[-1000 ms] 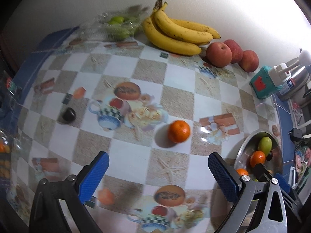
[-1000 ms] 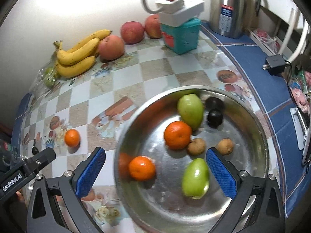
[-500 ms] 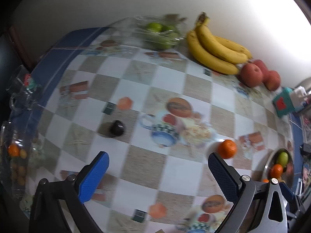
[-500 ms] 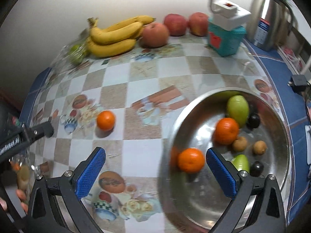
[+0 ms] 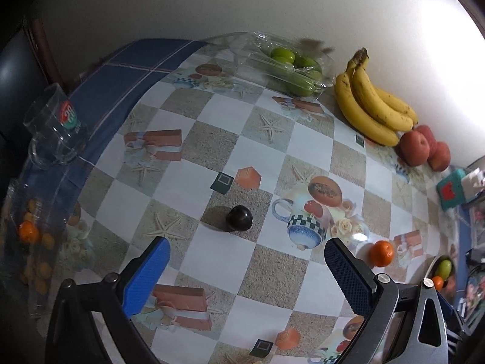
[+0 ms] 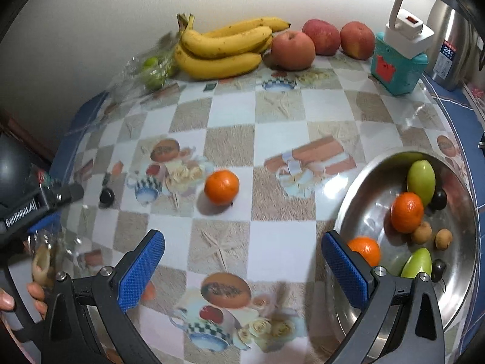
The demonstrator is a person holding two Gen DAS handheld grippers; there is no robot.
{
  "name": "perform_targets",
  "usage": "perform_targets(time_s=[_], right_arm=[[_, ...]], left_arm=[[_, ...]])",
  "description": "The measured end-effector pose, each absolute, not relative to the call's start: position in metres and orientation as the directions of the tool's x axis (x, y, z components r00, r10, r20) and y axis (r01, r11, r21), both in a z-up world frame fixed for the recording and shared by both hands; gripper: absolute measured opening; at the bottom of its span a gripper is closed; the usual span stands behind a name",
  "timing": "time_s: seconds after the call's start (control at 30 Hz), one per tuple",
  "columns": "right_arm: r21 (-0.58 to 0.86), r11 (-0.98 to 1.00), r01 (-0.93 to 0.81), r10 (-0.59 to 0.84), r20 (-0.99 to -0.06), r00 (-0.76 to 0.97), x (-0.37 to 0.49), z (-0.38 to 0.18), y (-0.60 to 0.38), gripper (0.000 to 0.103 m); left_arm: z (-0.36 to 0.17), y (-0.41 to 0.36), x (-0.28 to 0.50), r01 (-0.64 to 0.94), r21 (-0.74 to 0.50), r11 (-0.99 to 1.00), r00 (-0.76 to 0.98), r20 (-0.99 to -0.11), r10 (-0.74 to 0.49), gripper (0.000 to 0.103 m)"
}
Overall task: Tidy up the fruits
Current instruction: 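Withdraw both open tools from the basin toward the remaining fruits, then close the right tool on an orange while the left tool grasps a dark plum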
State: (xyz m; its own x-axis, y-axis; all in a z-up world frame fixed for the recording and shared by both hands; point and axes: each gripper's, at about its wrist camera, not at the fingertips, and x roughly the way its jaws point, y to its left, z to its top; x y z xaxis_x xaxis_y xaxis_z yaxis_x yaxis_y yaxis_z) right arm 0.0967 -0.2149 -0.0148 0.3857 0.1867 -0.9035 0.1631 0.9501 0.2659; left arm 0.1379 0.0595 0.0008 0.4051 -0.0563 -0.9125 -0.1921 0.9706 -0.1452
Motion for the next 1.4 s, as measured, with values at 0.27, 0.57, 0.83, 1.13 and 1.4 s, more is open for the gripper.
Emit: perform_targets(time_s=[0.27, 0.57, 0.83, 1.13, 1.4], right_arm=[[0.256, 0.952, 0.166, 0.172, -0.899, 0.402, 0.114, -0.017, -0.206, 0.103], [0.224, 0.963, 0.154, 0.149, -0.909, 0.390, 0.132, -0.028, -0.195, 0.090], [0.196, 0.969, 0.150, 0.131, -0.923, 0.362, 0.145, -0.044, -0.186, 0.078], [0.183, 0.972, 0.149, 0.124, -0.933, 0.338, 0.149, -0.056, -0.182, 0.075], [0.173, 0.972, 0.157, 0.117, -0.942, 0.316, 0.152, -0.069, -0.184, 0.064]], left_arm=[[-0.013, 0.064, 0.153, -0.158, -0.072, 0.985, 0.404, -0.915, -0.002, 0.101], [-0.033, 0.070, 0.166, -0.129, -0.075, 0.989, 0.371, -0.928, -0.022, 0.087], [-0.050, 0.057, 0.171, -0.085, -0.098, 0.992, 0.341, -0.938, -0.063, 0.079], [-0.065, 0.053, 0.175, -0.074, -0.066, 0.995, 0.310, -0.950, -0.040, 0.071], [-0.069, 0.050, 0.178, -0.067, -0.049, 0.997, 0.313, -0.949, -0.026, 0.057]])
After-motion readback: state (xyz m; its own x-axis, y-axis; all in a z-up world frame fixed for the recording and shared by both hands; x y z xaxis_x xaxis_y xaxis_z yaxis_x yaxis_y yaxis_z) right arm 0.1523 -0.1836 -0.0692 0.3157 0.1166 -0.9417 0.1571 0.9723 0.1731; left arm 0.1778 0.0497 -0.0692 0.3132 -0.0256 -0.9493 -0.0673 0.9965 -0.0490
